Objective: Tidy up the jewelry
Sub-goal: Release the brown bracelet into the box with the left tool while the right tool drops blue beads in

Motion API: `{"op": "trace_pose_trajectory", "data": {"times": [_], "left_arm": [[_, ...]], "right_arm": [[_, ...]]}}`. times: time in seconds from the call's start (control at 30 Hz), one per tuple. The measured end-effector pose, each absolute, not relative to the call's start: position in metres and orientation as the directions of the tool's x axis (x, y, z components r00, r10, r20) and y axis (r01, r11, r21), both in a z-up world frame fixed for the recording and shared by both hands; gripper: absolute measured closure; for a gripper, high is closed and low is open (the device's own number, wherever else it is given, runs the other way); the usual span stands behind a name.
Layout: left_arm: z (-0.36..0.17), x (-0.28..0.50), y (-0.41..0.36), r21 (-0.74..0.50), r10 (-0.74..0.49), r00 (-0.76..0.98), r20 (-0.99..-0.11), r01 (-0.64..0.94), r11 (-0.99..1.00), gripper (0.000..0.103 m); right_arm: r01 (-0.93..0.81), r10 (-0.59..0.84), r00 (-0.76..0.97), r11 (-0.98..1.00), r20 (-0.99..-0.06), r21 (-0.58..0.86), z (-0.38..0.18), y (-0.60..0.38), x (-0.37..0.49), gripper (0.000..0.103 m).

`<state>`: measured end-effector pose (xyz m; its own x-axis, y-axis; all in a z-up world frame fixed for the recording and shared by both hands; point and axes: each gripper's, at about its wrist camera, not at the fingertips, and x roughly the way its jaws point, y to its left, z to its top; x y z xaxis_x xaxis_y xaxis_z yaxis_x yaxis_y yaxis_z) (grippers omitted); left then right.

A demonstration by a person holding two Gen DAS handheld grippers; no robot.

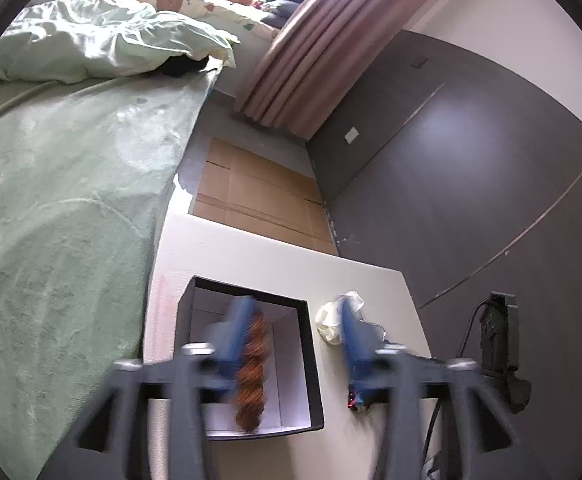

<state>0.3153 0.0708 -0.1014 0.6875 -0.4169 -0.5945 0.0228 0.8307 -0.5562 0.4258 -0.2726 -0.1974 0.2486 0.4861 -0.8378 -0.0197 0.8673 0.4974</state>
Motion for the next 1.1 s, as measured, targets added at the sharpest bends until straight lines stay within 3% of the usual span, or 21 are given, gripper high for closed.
{"op": "trace_pose_trajectory", "data": {"times": [0.2, 0.23, 0.27, 0.3, 0.57, 0.87, 0.97, 1.1], "left_arm": [[-0.096, 0.311, 0.070, -0.551, -0.406, 0.707, -0.579, 0.027, 0.834, 0.038], [-0.096, 0.311, 0.070, -0.547, -0.403, 0.707, -0.582, 0.027, 0.837, 0.038], [-0.095, 0.311, 0.070, -0.544, -0.401, 0.707, -0.583, 0.027, 0.839, 0.038], [-0.095, 0.310, 0.070, -0.542, -0.398, 0.709, -0.582, 0.027, 0.840, 0.038], [-0.090, 0.301, 0.084, -0.528, -0.345, 0.736, -0.583, -0.020, 0.849, 0.038], [-0.092, 0.300, 0.100, -0.522, -0.291, 0.749, -0.595, -0.084, 0.849, 0.038], [-0.094, 0.301, 0.103, -0.508, -0.263, 0.748, -0.610, -0.115, 0.854, 0.033], [-0.096, 0.300, 0.111, -0.511, -0.239, 0.750, -0.617, -0.150, 0.847, 0.019]], "right_arm": [[0.000, 0.468, 0.218, 0.877, -0.856, 0.480, -0.215, -0.271, 0.433, 0.070], [0.000, 0.466, 0.223, 0.878, -0.856, 0.478, -0.216, -0.272, 0.434, 0.077], [-0.005, 0.461, 0.232, 0.881, -0.856, 0.473, -0.215, -0.273, 0.434, 0.091], [-0.008, 0.458, 0.241, 0.883, -0.856, 0.470, -0.214, -0.275, 0.434, 0.092], [-0.062, 0.534, 0.369, 0.831, -0.761, 0.553, -0.168, -0.283, 0.420, 0.093], [-0.269, 0.660, 0.387, 0.748, -0.644, 0.606, -0.120, -0.233, 0.405, 0.093], [-0.310, 0.699, 0.354, 0.715, -0.621, 0.627, -0.117, -0.211, 0.403, 0.093], [-0.351, 0.735, 0.300, 0.678, -0.608, 0.646, -0.116, -0.185, 0.407, 0.093]]}}
